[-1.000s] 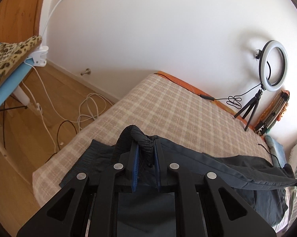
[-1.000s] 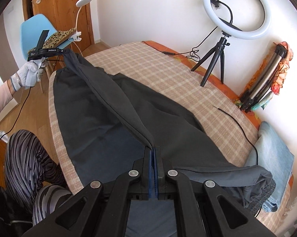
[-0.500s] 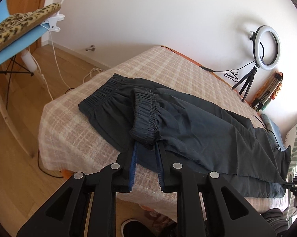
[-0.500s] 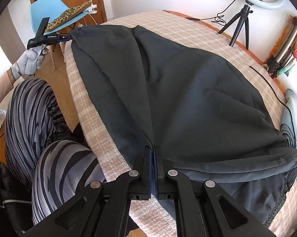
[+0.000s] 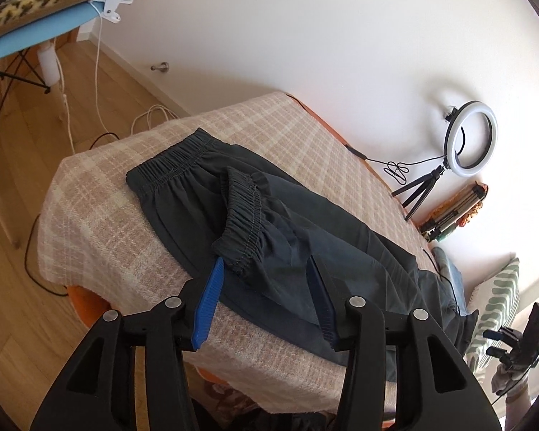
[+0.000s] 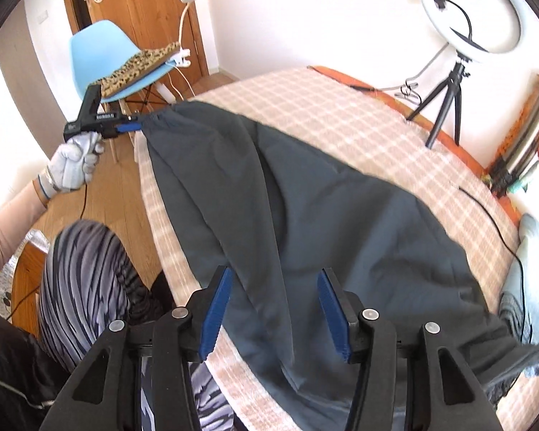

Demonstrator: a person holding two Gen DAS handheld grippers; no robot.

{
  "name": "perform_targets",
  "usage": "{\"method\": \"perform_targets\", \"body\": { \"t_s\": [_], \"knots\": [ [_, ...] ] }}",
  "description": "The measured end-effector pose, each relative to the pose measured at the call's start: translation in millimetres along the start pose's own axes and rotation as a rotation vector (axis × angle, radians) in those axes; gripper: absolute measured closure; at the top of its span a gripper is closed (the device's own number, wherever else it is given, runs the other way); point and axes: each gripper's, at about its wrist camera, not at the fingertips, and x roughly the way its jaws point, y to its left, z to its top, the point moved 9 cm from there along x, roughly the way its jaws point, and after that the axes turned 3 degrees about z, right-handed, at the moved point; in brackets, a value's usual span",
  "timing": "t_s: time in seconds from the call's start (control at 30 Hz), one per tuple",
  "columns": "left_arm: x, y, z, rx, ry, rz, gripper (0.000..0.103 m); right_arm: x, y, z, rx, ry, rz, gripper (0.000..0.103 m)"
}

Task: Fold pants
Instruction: 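Close the right tool on the waistband beside the left tool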

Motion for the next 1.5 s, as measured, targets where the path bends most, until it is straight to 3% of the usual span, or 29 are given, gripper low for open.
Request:
{"method": "perform_targets", "body": {
  "t_s": [0.17, 0.33, 0.37, 0.5, 0.77, 1.07, 1.4, 1.43, 1.5],
  "knots": [
    [10, 8, 2, -0.047, 0.001, 0.005, 0.056, 24, 21, 83, -0.060, -0.075, 0.073, 0.049],
    [13, 11, 0, -0.057, -0.001, 0.004, 0.060, 73, 55, 149, -0.128, -0.077, 0.152, 0.049],
    [13, 11, 0, -0.053, -0.003, 0.005, 0.065, 84, 61, 160, -0.142, -0.073, 0.168, 0.049],
    [13, 13, 1, -0.033, -0.012, 0.026, 0.083, 125, 83, 198, -0.198, -0.048, 0.213, 0.049],
    [21, 23, -7, -0.043, -0.002, 0.031, 0.089, 214, 117, 252, -0.267, 0.046, 0.295, 0.049],
    [21, 22, -8, 0.000, -0.011, 0.053, 0.090, 303, 155, 273, -0.380, 0.146, 0.345, 0.049],
    [19, 23, -5, 0.038, -0.029, 0.070, 0.090, 349, 168, 262, -0.431, 0.247, 0.378, 0.050],
    [19, 23, -5, 0.045, -0.034, 0.075, 0.090, 349, 169, 259, -0.439, 0.250, 0.381, 0.052],
    [18, 22, -5, 0.052, -0.036, 0.077, 0.090, 347, 172, 254, -0.442, 0.254, 0.397, 0.076]
  ]
}}
